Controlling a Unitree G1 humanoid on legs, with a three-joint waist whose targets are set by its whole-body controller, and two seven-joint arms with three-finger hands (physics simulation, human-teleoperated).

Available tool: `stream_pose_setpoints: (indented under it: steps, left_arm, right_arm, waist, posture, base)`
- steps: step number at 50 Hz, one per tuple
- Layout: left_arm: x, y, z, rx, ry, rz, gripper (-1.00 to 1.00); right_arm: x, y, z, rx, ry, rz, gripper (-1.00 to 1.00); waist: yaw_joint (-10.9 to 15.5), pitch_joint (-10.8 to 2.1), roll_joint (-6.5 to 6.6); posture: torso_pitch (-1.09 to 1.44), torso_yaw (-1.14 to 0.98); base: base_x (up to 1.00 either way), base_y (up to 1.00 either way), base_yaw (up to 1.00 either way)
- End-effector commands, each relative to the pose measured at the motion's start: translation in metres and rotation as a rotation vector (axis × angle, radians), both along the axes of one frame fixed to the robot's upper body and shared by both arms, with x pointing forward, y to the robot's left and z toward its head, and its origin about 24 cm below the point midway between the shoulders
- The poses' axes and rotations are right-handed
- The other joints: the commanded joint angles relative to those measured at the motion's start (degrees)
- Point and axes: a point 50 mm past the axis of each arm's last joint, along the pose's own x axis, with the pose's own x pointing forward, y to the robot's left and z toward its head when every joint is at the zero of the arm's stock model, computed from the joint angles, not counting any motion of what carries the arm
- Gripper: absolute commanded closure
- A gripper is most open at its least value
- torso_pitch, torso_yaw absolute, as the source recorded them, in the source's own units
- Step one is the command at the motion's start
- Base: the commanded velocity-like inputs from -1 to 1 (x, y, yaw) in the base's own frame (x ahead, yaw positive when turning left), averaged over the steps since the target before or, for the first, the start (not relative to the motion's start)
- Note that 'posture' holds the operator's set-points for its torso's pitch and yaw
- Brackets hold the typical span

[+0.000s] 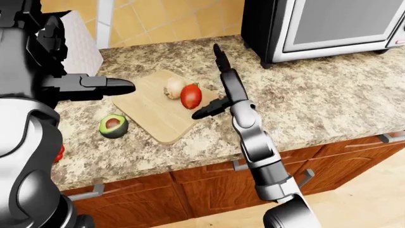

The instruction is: Place the avocado, onion, tomato and bell pepper on the cutting board.

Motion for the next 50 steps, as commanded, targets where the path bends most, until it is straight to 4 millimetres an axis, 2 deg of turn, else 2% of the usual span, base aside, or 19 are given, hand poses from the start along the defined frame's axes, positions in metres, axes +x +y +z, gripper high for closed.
stream_pose_setpoints:
  steps: [1,11,16,22,26,29,33,38,50]
  left_arm:
    - [-0.006,0.001,0.012,0.016,-0.075,0.013,-1.00]
    - [-0.006,0.002,0.012,0.011,-0.075,0.012,-1.00]
    - [-0.004,0.001,0.011,0.014,-0.073,0.013,-1.00]
    - [-0.004,0.001,0.011,0.014,-0.073,0.013,-1.00]
    - [-0.003,0.000,0.011,0.014,-0.072,0.011,-1.00]
    - [-0.003,0.000,0.011,0.015,-0.071,0.010,-1.00]
    - [-0.004,0.001,0.011,0.015,-0.071,0.012,-1.00]
    - [-0.002,-0.002,0.010,0.012,-0.069,0.005,-1.00]
    - [0.001,-0.005,0.013,-0.002,-0.064,-0.012,-1.00]
  right_arm:
    - [-0.003,0.004,0.022,0.011,-0.093,0.017,-1.00]
    - [-0.011,-0.005,0.032,0.005,-0.106,-0.001,-1.00]
    - [-0.026,-0.015,0.049,0.004,-0.123,-0.016,-1.00]
    - [-0.039,-0.030,0.062,-0.003,-0.144,-0.058,-1.00]
    - [-0.049,-0.039,0.079,-0.001,-0.183,-0.090,-1.00]
    - [-0.056,-0.048,0.083,-0.001,-0.211,-0.116,-1.00]
    - [-0.068,-0.058,0.093,0.069,-0.272,-0.137,-1.00]
    - [-0.084,-0.073,0.103,0.242,-0.323,-0.163,-1.00]
    - [-0.097,-0.074,0.118,0.244,-0.344,-0.124,-1.00]
  waist:
    - [-0.01,-1.45,0.30]
    - [-0.02,-1.54,0.21]
    - [0.07,-1.42,0.03]
    - [0.04,-1.21,-0.16]
    - [0.01,-1.17,-0.30]
    - [0.01,-1.01,-0.30]
    - [0.02,-0.94,-0.32]
    - [0.15,-0.83,-0.41]
    - [0.56,-0.66,-0.69]
  posture:
    - [0.00,0.00]
    - [0.00,0.00]
    - [0.00,0.00]
    - [0.00,0.00]
    - [0.00,0.00]
    - [0.00,0.00]
    - [0.00,0.00]
    - [0.00,0.00]
    - [0.00,0.03]
  base:
    - [0.00,0.00,0.00]
    - [0.00,0.00,0.00]
    - [0.00,0.00,0.00]
    - [0.00,0.00,0.00]
    - [0.00,0.00,0.00]
    - [0.00,0.00,0.00]
    - [0.00,0.00,0.00]
    - [0.00,0.00,0.00]
    - [0.00,0.00,0.00]
